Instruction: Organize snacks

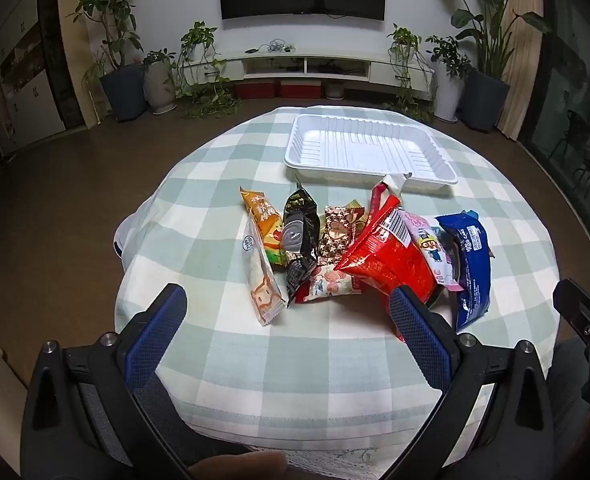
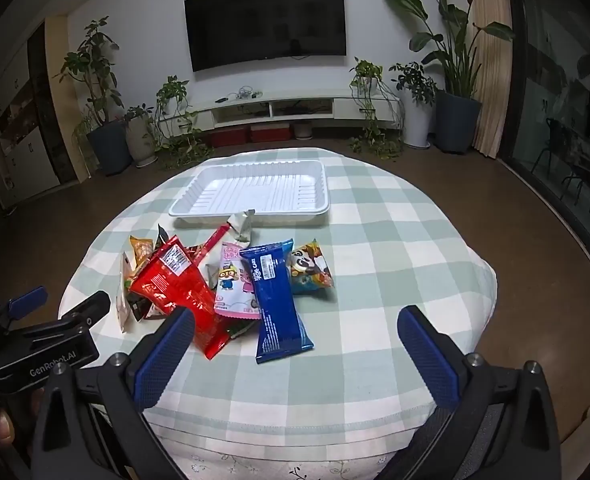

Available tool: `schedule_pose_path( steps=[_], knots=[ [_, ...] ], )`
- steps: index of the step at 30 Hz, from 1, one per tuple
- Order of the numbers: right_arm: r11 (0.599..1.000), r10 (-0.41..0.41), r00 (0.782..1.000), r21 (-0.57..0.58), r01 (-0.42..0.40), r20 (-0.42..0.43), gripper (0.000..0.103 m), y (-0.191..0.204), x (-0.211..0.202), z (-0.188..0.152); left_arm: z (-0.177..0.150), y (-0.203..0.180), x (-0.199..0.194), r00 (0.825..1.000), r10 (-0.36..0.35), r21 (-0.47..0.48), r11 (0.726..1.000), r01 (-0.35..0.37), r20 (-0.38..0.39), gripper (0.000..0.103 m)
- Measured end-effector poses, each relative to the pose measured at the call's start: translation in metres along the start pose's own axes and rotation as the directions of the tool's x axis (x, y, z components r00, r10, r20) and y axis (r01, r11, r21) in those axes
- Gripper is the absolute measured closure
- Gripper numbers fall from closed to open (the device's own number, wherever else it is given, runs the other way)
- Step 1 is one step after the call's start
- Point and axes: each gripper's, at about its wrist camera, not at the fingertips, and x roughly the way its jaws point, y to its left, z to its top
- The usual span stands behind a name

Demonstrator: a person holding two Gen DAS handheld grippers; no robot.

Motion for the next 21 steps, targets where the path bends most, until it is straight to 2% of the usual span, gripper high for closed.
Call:
schedule_pose_path(
  steps=[21],
  knots=[
    [1.0,-0.005,1.0,0.001,0.005,-0.009,0.0,0.0041,0.0046,-0.0028,-0.0042,-0.0054,0.0025,1.0,-0.003,0.002,1.0,0.003,-0.002,0.0]
  ],
)
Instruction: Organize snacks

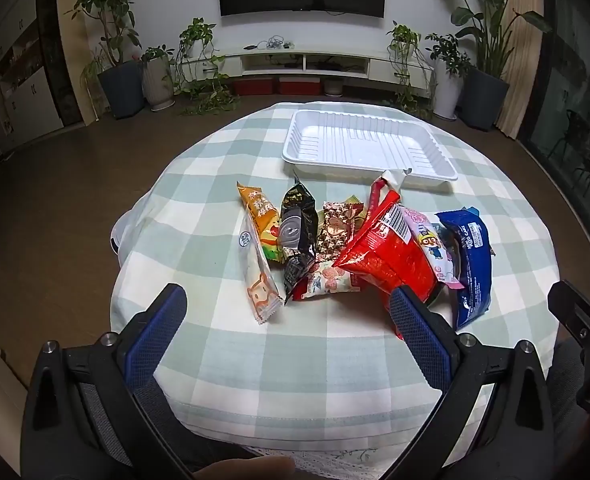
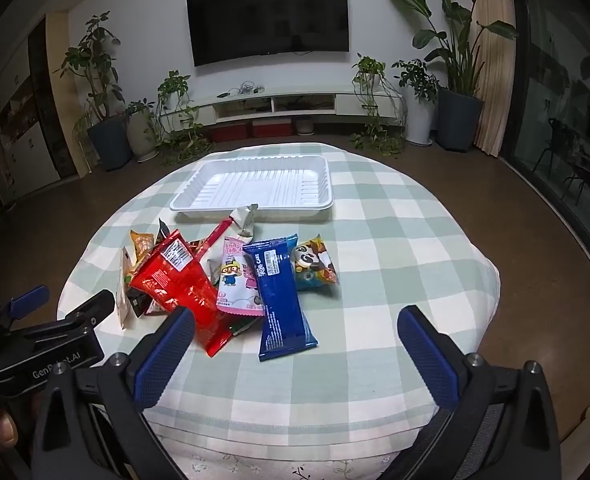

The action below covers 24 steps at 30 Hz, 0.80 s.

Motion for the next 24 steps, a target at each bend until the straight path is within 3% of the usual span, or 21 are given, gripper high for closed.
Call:
schedule_pose_path(
  steps=[24],
  knots=[
    [1.0,-0.001,1.0,0.0,0.001,-0.019,0.0,0.002,0.015,-0.006,0.0,0.0,0.002,1.0,-0.003,-0.001,1.0,0.003,-0.005,0.0]
  ],
)
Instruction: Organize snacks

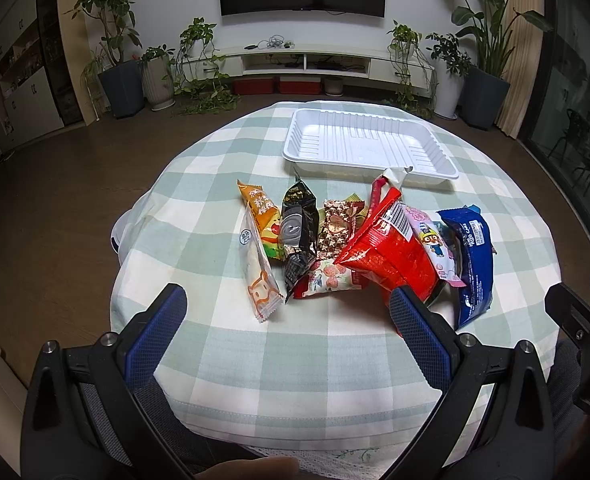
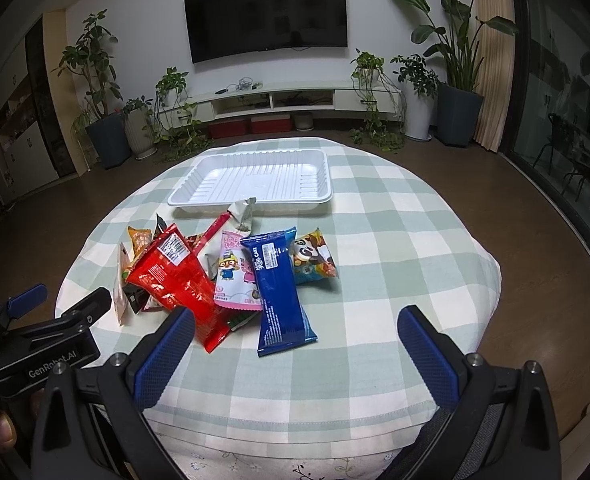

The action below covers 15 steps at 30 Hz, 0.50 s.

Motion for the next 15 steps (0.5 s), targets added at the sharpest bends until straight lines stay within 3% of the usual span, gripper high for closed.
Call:
schedule_pose_path(
  steps=[15],
  knots=[
    [1.0,-0.003,1.0,0.003,0.003,-0.014,0.0,-0.002,-0.0012,-0.002,-0.0017,0.001,0.0022,1.0,0.001,0.001,1.0,-0.001,0.001,0.0]
  ],
)
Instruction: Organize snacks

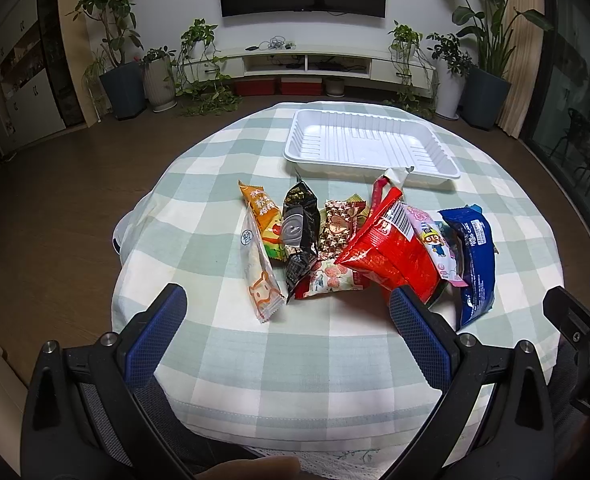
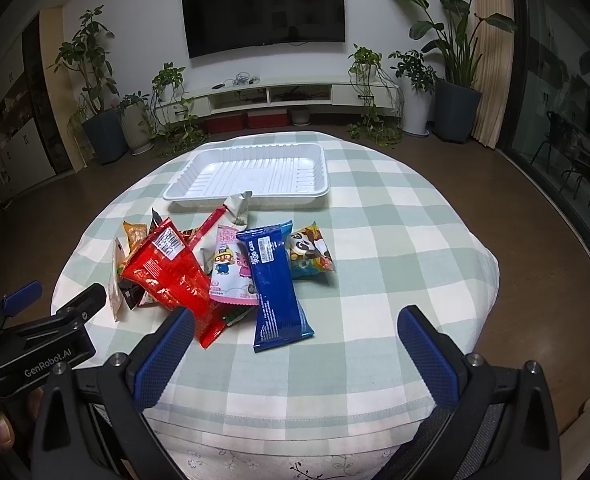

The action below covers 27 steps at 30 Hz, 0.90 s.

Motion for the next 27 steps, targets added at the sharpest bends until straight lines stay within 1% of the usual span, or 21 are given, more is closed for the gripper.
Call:
schedule_pose_path(
  steps=[27],
  knots=[
    [1.0,-0.003,1.0,-0.001,0.003,-0.006,0.0,0.0007,0.001,-0.0006,-0.0014,-0.0012,0.0012,1.0,0.003,0.003,1.0,-0.003,0.001,0.0]
  ],
)
